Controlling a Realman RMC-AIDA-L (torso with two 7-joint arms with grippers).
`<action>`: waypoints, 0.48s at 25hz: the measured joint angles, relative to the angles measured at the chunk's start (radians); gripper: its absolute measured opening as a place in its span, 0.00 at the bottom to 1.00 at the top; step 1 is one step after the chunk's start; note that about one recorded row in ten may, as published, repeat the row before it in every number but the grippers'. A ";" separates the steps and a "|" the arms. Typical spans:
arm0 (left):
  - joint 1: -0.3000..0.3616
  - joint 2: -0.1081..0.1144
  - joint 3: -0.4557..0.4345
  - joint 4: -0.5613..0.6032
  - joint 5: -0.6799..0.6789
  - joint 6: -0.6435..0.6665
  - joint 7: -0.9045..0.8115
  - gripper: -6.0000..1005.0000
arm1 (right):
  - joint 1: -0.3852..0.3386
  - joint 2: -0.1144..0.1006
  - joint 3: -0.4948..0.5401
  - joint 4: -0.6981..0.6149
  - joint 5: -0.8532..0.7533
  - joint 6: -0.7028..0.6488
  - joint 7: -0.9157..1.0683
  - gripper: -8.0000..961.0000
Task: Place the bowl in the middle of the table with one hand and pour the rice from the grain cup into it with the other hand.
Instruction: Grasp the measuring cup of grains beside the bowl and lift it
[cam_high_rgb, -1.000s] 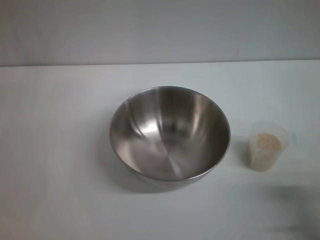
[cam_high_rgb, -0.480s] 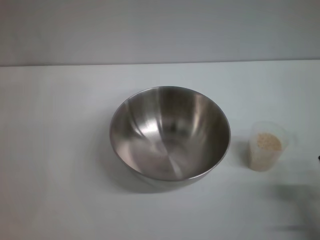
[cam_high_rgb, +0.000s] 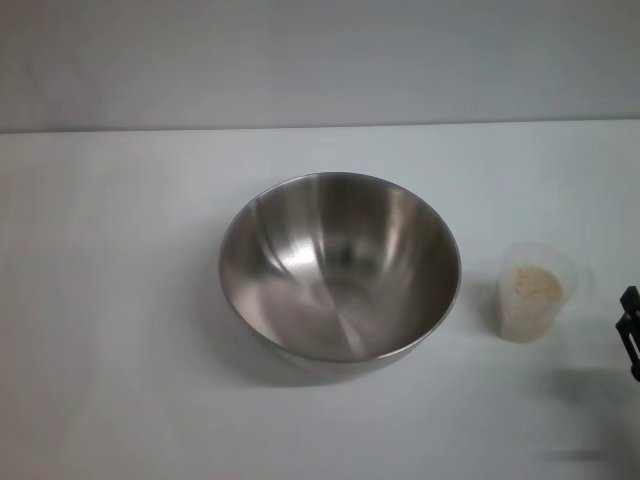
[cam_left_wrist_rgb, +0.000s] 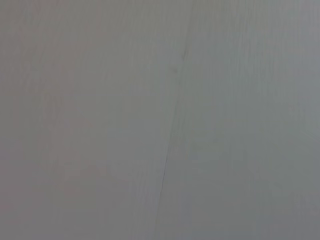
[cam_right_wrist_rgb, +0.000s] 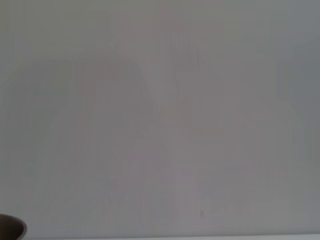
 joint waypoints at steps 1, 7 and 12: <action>0.000 0.000 0.000 0.000 0.000 0.000 0.000 0.69 | 0.002 0.000 0.000 0.000 0.000 0.005 0.000 0.66; 0.005 0.000 0.005 0.001 0.000 0.017 0.000 0.69 | 0.022 0.000 -0.001 -0.004 -0.004 0.043 0.000 0.66; 0.013 -0.001 0.006 0.002 0.000 0.034 0.000 0.69 | 0.034 -0.001 -0.009 -0.010 -0.007 0.074 0.001 0.66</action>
